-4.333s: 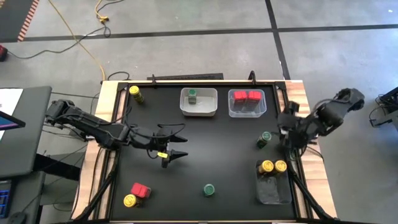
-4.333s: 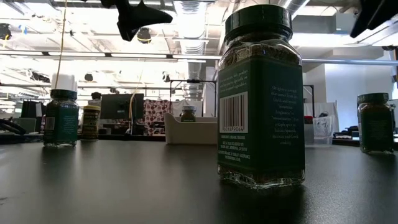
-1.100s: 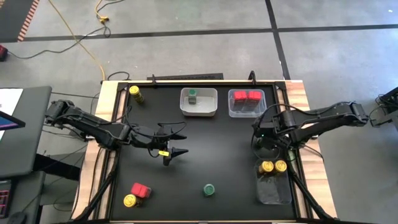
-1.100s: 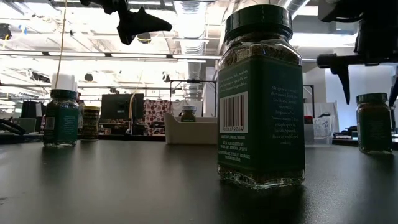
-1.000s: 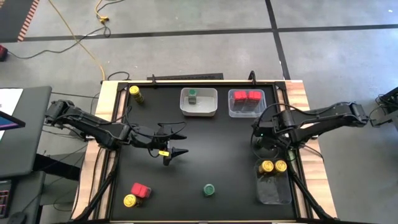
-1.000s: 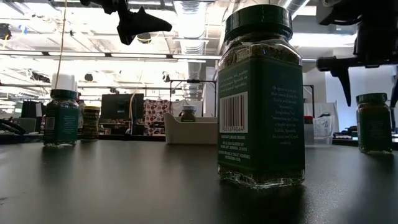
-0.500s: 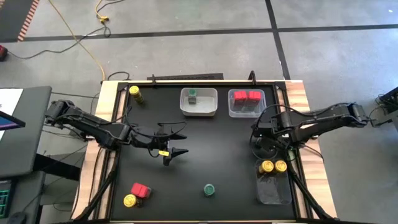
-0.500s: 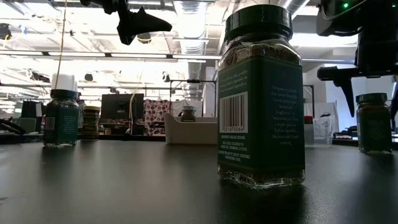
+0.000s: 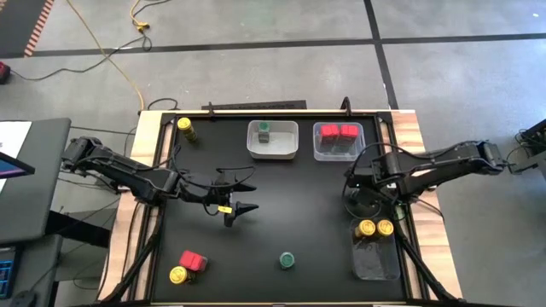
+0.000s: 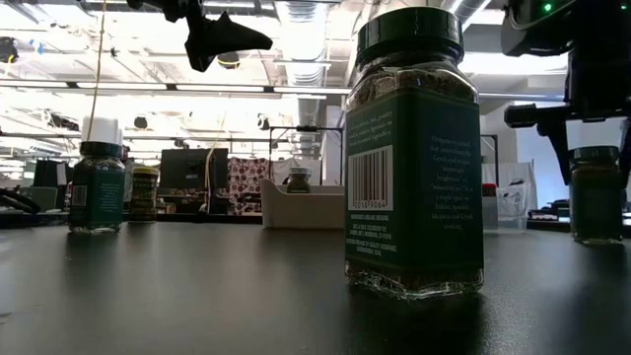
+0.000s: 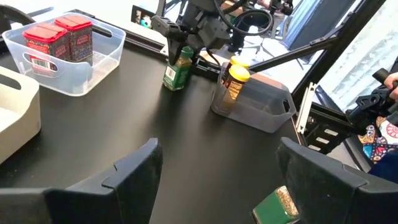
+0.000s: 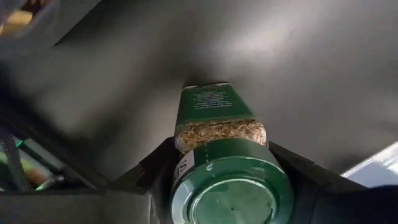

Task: Sort spices by type
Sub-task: Put the right green seasoning bottle into the white bin

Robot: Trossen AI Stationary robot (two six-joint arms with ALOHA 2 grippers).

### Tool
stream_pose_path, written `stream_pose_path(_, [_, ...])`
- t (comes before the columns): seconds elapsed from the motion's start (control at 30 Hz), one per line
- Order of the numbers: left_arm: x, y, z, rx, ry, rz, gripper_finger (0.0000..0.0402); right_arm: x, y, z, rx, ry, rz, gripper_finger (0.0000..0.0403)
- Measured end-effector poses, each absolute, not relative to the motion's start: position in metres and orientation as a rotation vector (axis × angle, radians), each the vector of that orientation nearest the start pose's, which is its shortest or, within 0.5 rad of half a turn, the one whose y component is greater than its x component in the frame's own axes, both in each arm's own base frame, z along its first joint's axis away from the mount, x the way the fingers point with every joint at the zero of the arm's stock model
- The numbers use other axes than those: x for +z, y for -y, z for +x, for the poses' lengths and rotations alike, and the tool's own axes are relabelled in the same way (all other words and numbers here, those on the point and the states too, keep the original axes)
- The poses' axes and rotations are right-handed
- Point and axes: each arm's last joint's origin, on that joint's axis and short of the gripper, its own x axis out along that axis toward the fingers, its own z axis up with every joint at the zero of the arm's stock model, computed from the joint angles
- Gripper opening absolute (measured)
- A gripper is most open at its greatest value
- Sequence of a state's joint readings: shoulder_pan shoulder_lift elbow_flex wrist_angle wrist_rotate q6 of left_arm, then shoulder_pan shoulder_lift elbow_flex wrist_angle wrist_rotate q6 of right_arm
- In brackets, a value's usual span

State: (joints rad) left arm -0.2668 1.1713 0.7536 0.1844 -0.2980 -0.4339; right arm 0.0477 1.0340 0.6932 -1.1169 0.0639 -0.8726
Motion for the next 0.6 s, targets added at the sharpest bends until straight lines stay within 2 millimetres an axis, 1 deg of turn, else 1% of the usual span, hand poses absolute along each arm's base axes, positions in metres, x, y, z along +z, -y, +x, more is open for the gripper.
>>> stream_pose_path(0.1, [0.280, 0.060, 0.252, 0.079, -0.213, -0.367, 0.0303, 0.221, -0.004, 0.153, 0.593, -1.323, -0.797, 0.0223])
stream_pose_path(0.23, [0.280, 0.060, 0.252, 0.079, -0.213, -0.367, 0.0303, 0.247, 0.001, 0.163, 0.495, -1.242, -0.775, 0.0223])
stream_pose_path(0.37, [0.280, 0.060, 0.252, 0.079, -0.214, -0.365, 0.0303, 0.277, 0.013, 0.173, 0.345, -1.140, -0.709, 0.0223])
stream_pose_path(0.5, [0.280, 0.060, 0.252, 0.080, -0.213, -0.375, 0.0303, 0.308, 0.026, 0.183, 0.176, -0.995, -0.645, 0.0223])
stream_pose_path(0.6, [0.280, 0.060, 0.252, 0.084, -0.211, -0.416, 0.0303, 0.329, 0.037, 0.194, -0.004, -0.857, -0.519, 0.0223])
